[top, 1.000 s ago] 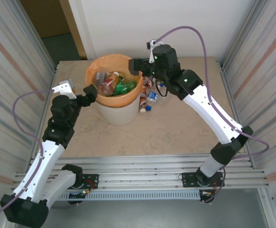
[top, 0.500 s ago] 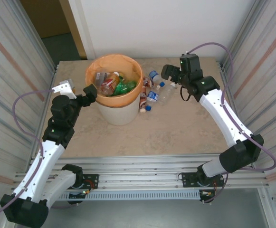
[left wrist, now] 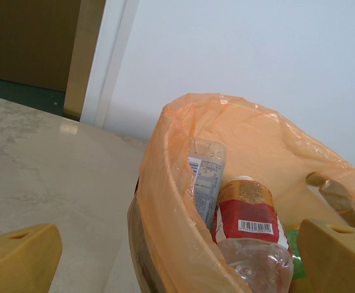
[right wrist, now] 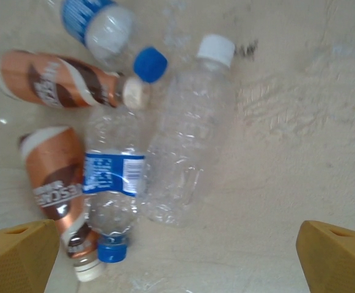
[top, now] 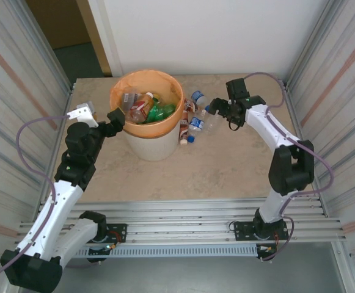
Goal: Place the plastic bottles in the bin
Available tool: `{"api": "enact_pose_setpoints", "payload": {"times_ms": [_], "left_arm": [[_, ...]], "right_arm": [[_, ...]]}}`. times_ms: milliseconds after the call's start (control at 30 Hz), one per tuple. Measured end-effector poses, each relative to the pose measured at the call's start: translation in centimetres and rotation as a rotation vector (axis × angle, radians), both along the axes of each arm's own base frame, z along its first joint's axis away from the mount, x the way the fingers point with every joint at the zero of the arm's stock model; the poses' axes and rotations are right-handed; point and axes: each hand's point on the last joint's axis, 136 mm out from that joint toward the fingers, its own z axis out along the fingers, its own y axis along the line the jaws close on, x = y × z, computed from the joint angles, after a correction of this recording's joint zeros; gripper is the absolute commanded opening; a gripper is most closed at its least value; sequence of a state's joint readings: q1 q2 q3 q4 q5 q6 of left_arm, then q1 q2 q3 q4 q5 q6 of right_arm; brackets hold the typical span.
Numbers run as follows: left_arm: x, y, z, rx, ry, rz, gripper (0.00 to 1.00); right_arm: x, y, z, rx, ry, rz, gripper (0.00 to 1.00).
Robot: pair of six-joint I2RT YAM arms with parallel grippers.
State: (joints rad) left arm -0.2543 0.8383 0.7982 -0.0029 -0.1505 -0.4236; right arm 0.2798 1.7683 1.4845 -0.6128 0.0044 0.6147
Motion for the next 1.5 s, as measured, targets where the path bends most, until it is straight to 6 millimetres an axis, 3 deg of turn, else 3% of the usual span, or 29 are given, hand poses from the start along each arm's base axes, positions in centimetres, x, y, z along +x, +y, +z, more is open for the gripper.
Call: {"api": "enact_pose_setpoints", "payload": {"times_ms": [200,367,667,1167,1500], "left_arm": [[0.0,0.1,0.0,0.001,0.0,0.005,0.99],[0.0,0.1,0.0,0.001,0.001,0.007,0.99],[0.0,0.1,0.0,0.001,0.001,0.007,0.99],[0.1,0.3,0.0,0.001,0.001,0.011,0.99],[0.1,0.3,0.0,0.0,0.001,0.011,0.99]], "right_arm": [[0.8,0.7,-4.2,0.007,0.102,0.01,0.99],[2.0,1.5,-5.2,0.029,0.118,0.023,1.0],[3.3,1.3,-7.3,0.055,0.152,0.017,0.92],[3.3,1.0,-11.6,0.065,0.241,0.011,0.67],[3.5,1.0,-11.8,0.066,0.235,0.014,0.53]]}}
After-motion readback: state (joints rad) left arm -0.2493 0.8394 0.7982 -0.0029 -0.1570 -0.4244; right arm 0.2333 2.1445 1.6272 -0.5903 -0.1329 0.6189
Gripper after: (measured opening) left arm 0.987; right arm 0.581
